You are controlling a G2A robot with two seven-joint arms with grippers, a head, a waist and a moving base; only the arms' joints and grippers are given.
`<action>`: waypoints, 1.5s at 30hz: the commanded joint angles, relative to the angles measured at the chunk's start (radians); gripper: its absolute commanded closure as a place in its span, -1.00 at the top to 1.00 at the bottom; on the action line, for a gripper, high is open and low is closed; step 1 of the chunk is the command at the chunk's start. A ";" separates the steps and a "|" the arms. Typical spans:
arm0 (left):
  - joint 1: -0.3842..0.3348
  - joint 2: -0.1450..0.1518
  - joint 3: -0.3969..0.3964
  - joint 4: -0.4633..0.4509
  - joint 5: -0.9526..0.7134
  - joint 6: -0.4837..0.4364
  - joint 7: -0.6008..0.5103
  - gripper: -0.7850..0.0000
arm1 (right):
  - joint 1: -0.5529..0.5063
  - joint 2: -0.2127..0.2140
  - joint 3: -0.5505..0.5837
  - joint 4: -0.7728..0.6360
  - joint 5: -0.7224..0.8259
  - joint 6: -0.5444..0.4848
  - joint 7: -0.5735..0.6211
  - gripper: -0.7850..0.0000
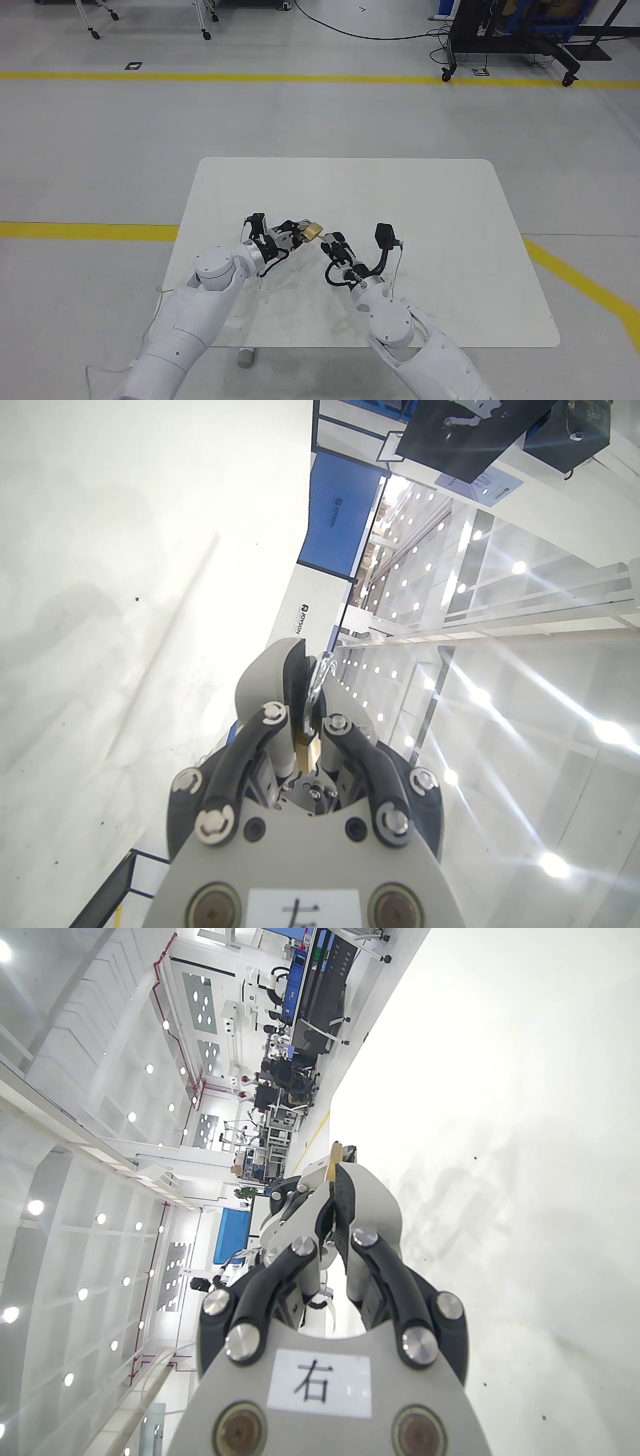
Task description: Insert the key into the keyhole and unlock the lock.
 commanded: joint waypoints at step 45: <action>0.019 -0.016 -0.008 -0.015 -0.040 0.023 0.071 -1.00 | -0.033 -0.060 -0.058 0.035 -0.321 0.034 -0.206 -1.00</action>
